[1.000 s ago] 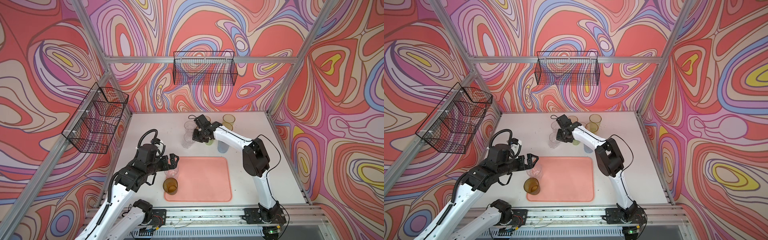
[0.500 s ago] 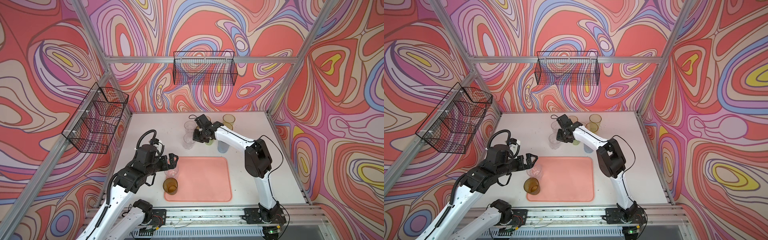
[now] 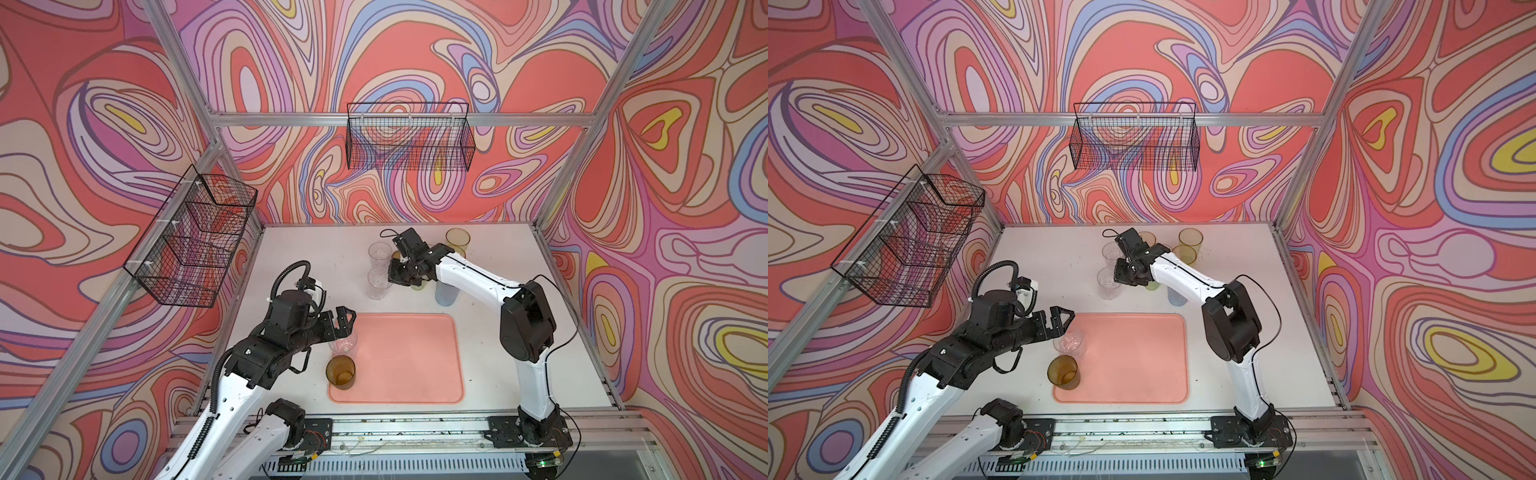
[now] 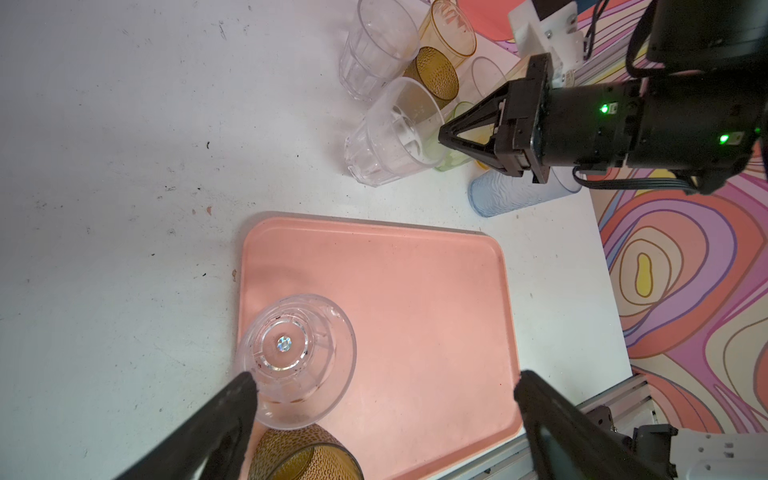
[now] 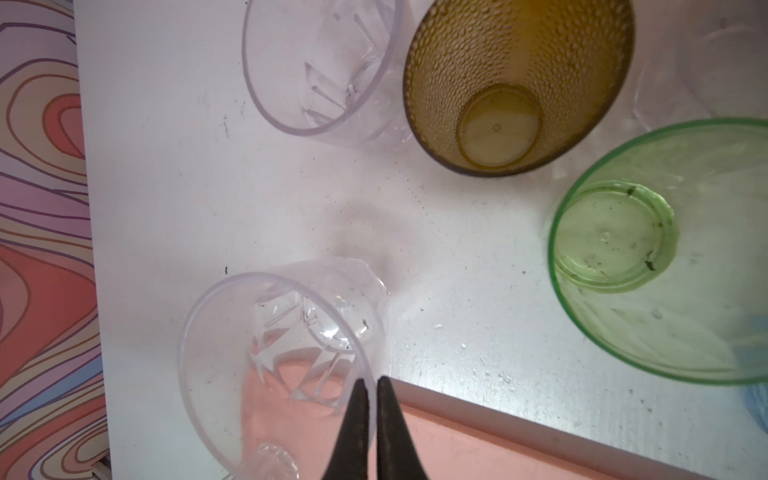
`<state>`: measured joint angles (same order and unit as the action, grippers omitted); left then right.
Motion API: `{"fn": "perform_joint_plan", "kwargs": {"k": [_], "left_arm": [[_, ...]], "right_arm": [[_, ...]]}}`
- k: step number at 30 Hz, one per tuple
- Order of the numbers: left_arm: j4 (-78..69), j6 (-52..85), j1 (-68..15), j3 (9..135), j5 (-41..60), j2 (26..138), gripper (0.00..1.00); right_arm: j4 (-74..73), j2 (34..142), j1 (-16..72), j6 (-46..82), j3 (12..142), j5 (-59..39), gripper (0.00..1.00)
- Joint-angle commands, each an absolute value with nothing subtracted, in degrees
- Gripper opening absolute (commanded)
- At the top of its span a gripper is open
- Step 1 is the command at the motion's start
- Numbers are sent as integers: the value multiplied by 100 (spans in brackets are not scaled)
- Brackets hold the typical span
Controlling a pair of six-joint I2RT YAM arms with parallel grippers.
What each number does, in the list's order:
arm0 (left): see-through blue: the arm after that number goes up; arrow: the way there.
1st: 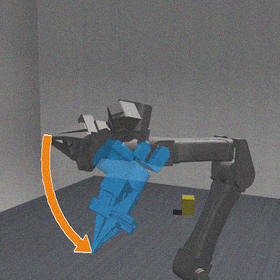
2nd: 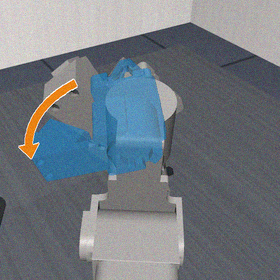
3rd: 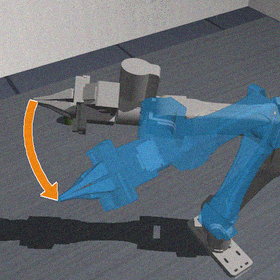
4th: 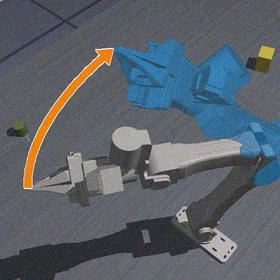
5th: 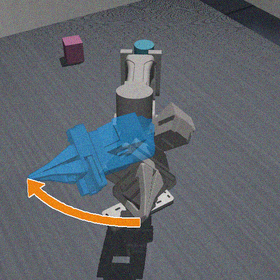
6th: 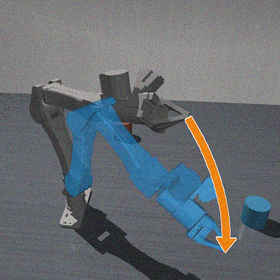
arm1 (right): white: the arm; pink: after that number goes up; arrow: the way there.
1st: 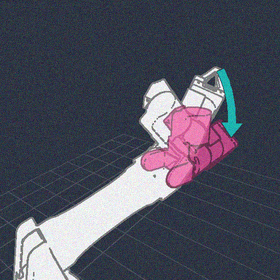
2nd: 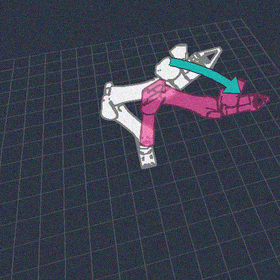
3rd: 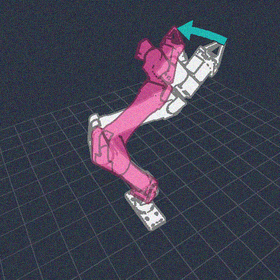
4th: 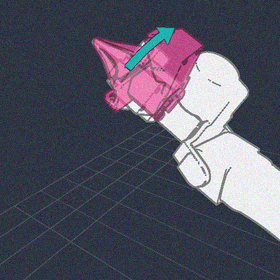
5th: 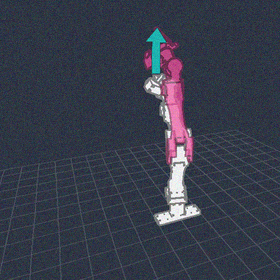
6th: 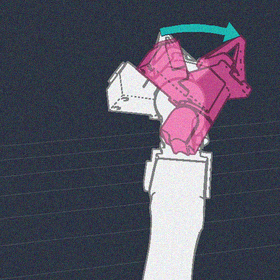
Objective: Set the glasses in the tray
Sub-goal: 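Lower the open right gripper onto the nearer clear faceted glass rim and grip it, then carry the clear faceted glass with the right gripper onto the tray beside the others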
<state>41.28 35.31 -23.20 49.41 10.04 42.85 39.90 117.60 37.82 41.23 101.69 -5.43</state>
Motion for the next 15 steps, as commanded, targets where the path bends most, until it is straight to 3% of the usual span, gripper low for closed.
{"fn": "perform_joint_plan", "kwargs": {"k": [1,15], "left_arm": [[4158,3675,-2291,4966,961,4194,100],[4482,3697,-2289,5145,914,4057,100]], "right_arm": [[3934,11302,3874,3991,9997,-460,0],[3966,10186,4281,3860,9045,-118,0]]}}
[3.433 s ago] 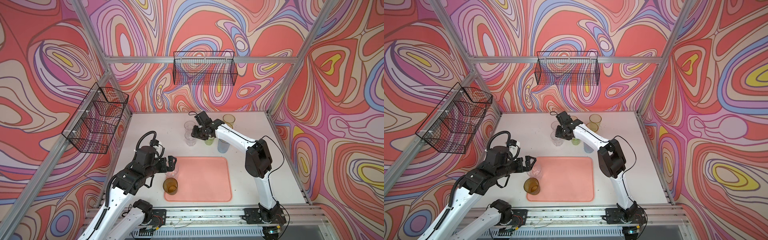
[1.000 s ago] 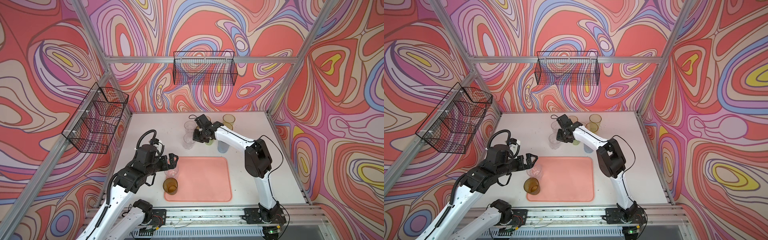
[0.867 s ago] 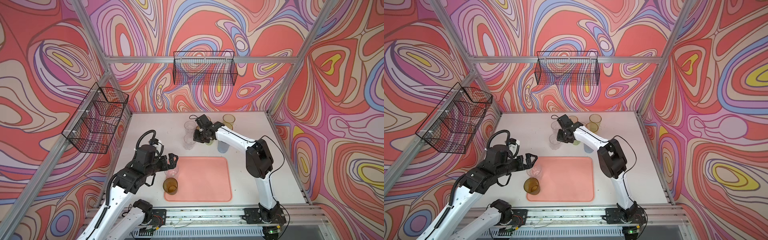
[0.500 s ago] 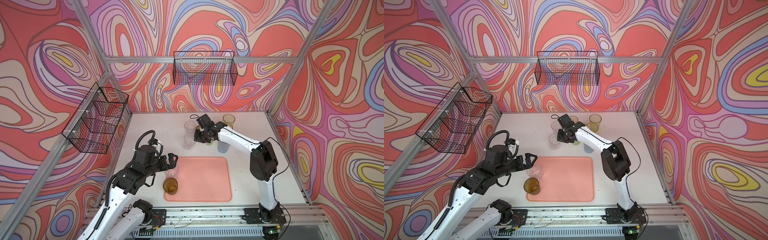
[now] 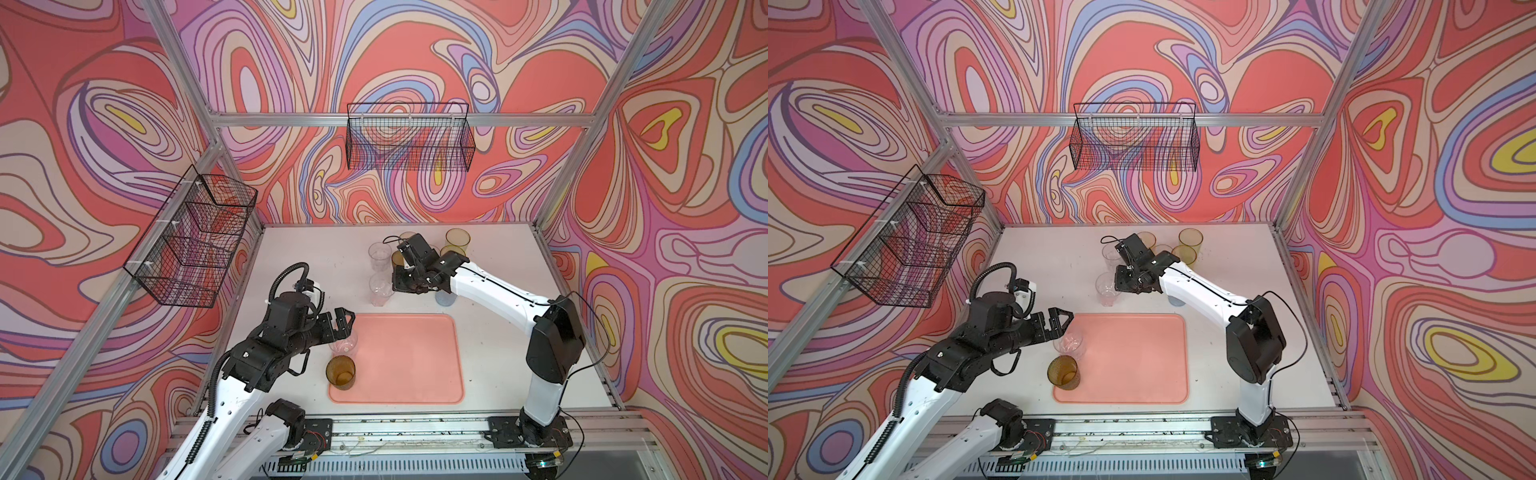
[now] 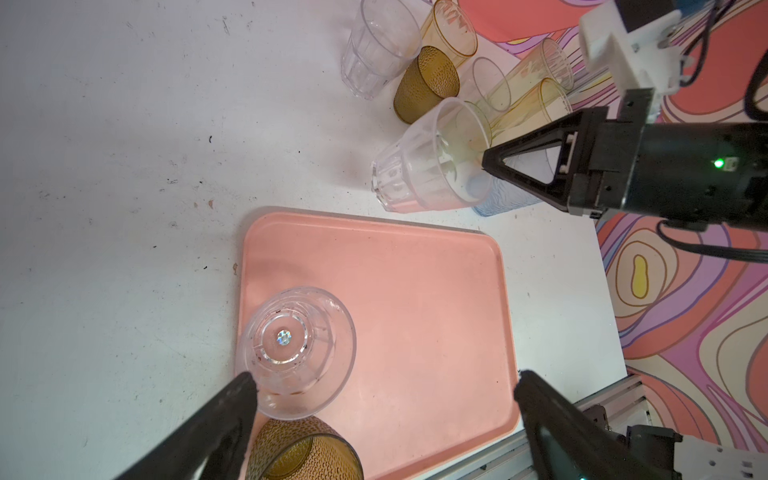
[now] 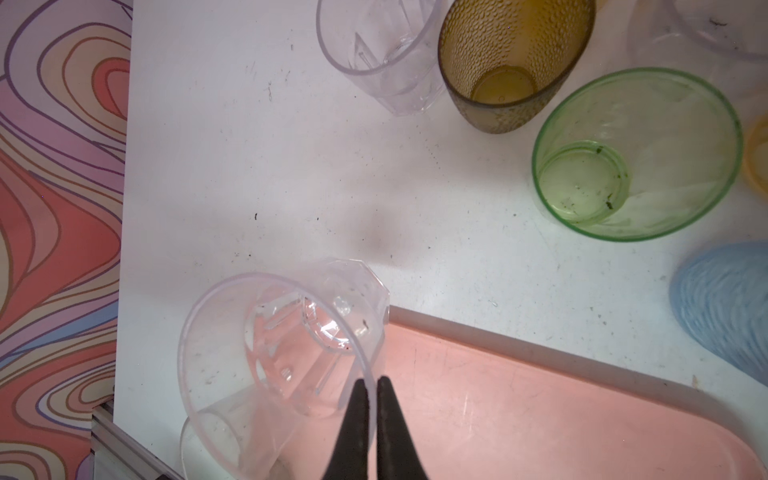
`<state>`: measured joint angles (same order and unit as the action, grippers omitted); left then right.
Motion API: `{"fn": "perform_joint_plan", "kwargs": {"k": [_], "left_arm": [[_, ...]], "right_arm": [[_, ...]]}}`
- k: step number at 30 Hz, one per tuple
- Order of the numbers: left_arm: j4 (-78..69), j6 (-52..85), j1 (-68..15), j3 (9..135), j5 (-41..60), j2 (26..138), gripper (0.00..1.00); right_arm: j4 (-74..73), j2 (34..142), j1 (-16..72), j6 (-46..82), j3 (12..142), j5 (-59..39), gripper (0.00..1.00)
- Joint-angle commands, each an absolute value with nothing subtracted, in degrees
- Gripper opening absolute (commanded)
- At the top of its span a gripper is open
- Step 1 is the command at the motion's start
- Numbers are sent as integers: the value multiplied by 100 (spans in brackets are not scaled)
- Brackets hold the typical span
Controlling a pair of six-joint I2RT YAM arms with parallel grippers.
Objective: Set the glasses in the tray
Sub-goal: 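Carry the clear faceted glass with the right gripper onto the tray beside the others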
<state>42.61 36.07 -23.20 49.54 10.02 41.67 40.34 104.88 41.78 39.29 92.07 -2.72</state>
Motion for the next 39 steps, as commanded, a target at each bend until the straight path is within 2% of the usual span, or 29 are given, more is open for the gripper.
{"fn": "perform_joint_plan", "kwargs": {"k": [1,18,39], "left_arm": [[4498,3705,-2287,5155,918,4038,100],[4587,3867,-2286,5089,1129,3948,100],[4487,3878,-2289,5056,981,4061,100]], "right_arm": [[3969,10016,4303,3865,8983,-108,0],[4157,9067,5317,3966,7858,212,0],[4284,9192,6636,4454,7309,562,0]]}}
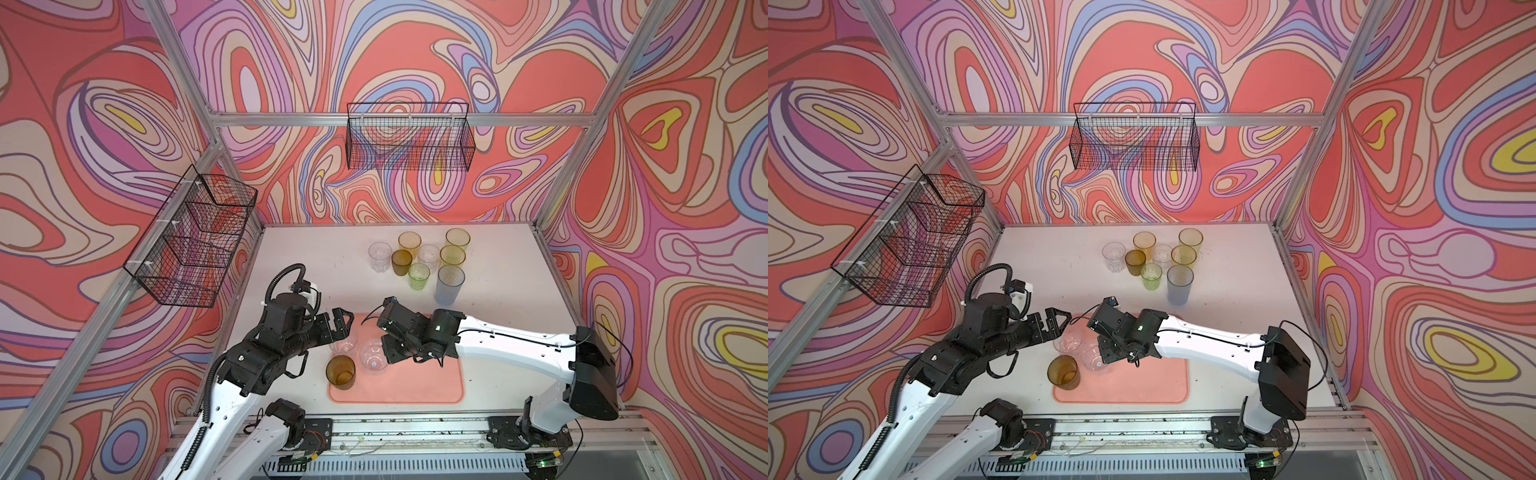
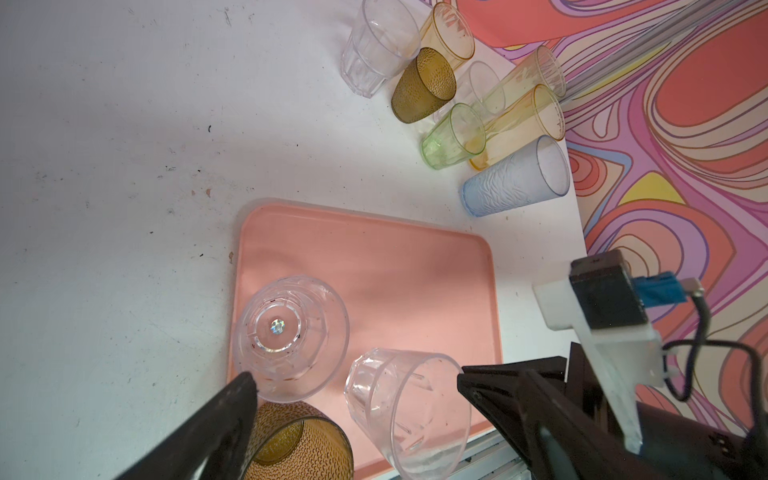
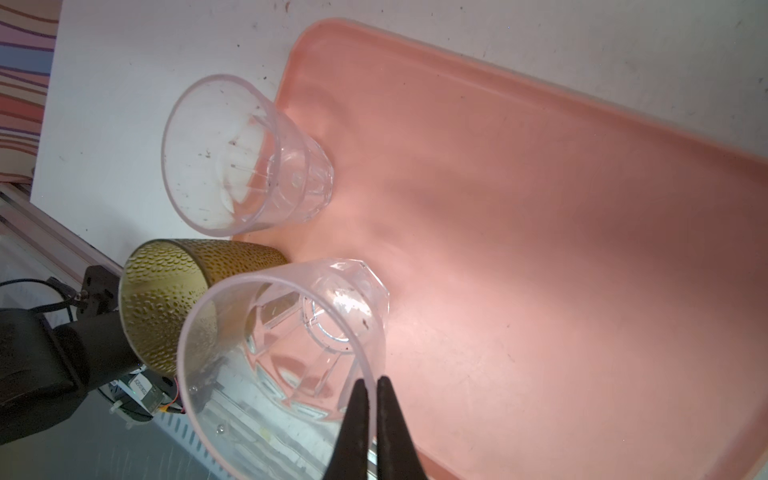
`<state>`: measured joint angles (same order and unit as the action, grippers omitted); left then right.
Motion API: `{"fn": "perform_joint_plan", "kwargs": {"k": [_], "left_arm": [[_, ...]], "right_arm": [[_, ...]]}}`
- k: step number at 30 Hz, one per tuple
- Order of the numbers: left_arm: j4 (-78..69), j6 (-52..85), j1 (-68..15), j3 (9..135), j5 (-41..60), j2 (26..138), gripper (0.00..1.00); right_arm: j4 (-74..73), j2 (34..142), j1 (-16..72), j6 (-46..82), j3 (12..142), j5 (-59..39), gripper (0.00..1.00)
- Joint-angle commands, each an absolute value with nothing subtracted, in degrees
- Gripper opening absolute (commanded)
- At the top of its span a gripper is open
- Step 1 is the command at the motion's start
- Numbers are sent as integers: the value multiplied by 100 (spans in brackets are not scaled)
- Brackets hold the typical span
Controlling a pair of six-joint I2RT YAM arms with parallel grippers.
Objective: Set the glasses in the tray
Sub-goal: 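Carry the clear faceted glass with the right gripper onto the tray beside the others, then release the clear glass on the tray and raise the right gripper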
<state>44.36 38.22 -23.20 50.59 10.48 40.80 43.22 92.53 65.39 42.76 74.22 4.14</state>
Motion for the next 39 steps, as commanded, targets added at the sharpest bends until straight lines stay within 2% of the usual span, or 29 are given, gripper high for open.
{"fn": "perform_joint_plan", "kwargs": {"k": [1,12,24,34,39], "left_arm": [[4498,3879,-2286,5054,970,4062,100],[4448,3859,-2289,5042,901,4165,100],[4421,3806,-2291,5058,888,4258,100],[4416,3841,-2290,5029,916,4290,100],[4446,3842,-2286,5060,921,4285,100]], "right_arm": [[4283,9196,6664,4472,7280,554,0],[4150,9245,6864,4583,7095,458,0],[4241,9797,6987,4544,7461,502,0],[4405,9844,6991,4542,7574,625,0],[4402,9763,6990,4575,7614,708,17]]}}
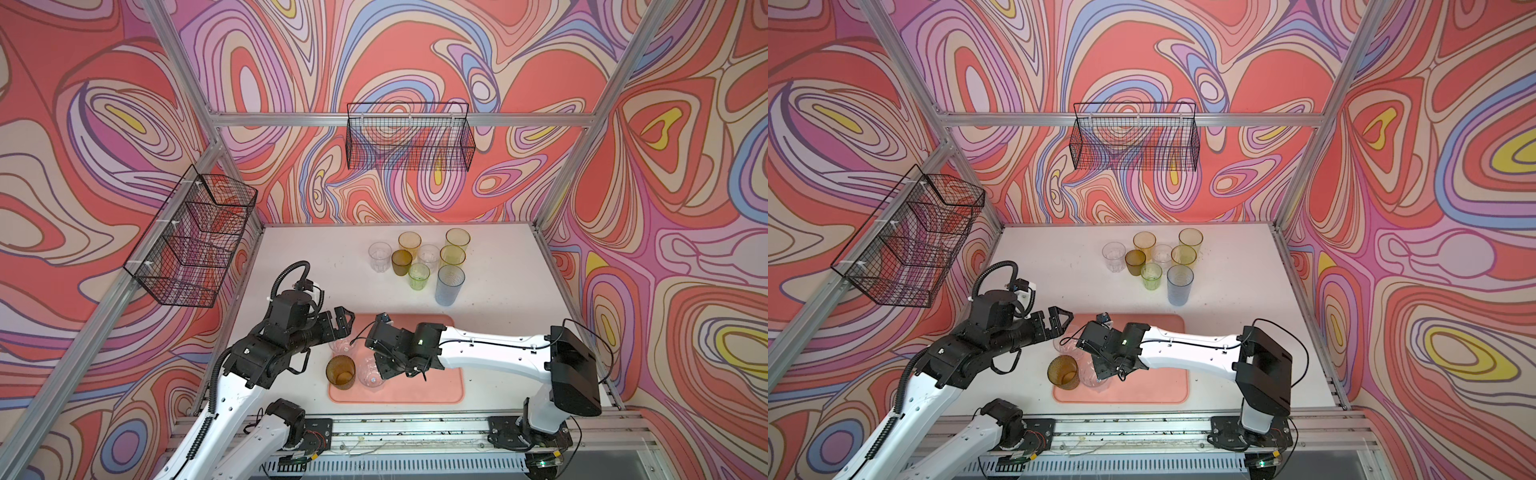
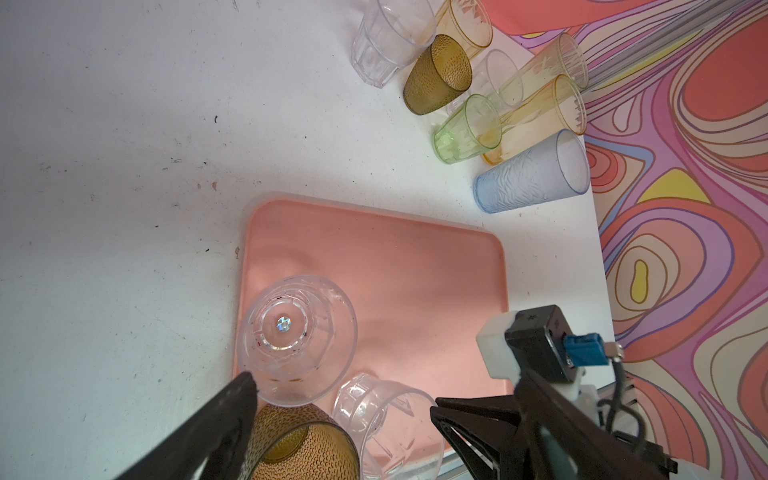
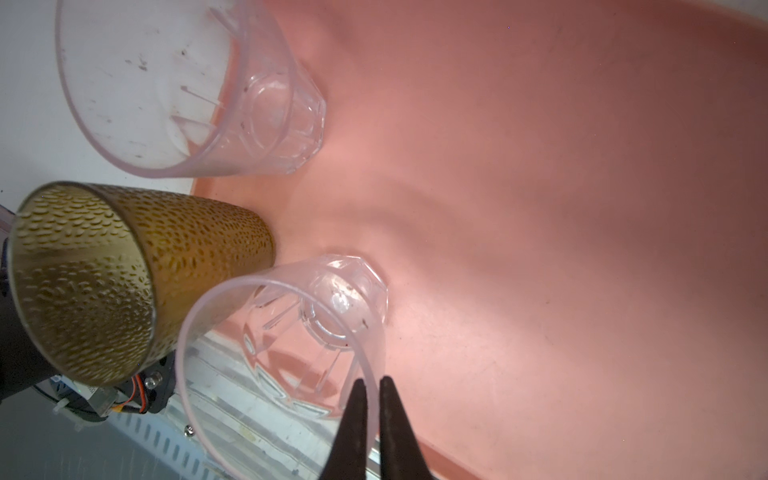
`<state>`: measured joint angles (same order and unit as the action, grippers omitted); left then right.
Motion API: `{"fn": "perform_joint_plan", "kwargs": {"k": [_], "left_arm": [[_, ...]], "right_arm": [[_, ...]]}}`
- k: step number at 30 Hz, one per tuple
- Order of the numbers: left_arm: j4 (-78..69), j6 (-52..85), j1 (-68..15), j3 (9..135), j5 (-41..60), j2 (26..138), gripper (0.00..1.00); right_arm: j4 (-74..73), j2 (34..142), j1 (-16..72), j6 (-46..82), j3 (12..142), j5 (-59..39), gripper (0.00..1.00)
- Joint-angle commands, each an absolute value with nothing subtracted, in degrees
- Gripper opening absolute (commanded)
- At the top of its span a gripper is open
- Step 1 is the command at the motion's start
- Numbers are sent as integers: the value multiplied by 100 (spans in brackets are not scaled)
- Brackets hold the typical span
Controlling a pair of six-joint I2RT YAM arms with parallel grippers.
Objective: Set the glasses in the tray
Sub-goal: 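Release the clear glass on the tray and raise the right gripper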
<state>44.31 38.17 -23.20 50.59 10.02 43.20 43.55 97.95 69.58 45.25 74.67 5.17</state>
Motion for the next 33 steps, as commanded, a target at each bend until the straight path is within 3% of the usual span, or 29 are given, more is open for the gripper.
{"fn": "perform_joint_plan", "kwargs": {"k": [1,4,10,12,15,21,33], "left_arm": [[4447,3845,-2288,5054,911,4280,100],[4441,3841,-2287,5063,905,4288,100],[4423,3823,-2285,5113,893,4356,100],[4369,3831,-2291,5089,854,4368,100],[4294,3815,-2286,5083,786,4440,100],[4178,3800,-2286,5190,655,4661,100],[3975,3823,-2285,5508,590,5226,100]], "right_arm": [[4403,9727,6993,4579,7623,752,19],[4400,9567,6996,4584,7623,884,29],[4450,9299,6991,4529,7672,1195,59],[4511,9256,6979,4481,7727,1294,80],[4675,9248,6979,4408,7861,1491,98],[4444,9088,6729,4208,7775,1450,98],[3879,8920,5397,3235,7959,871,98]]}}
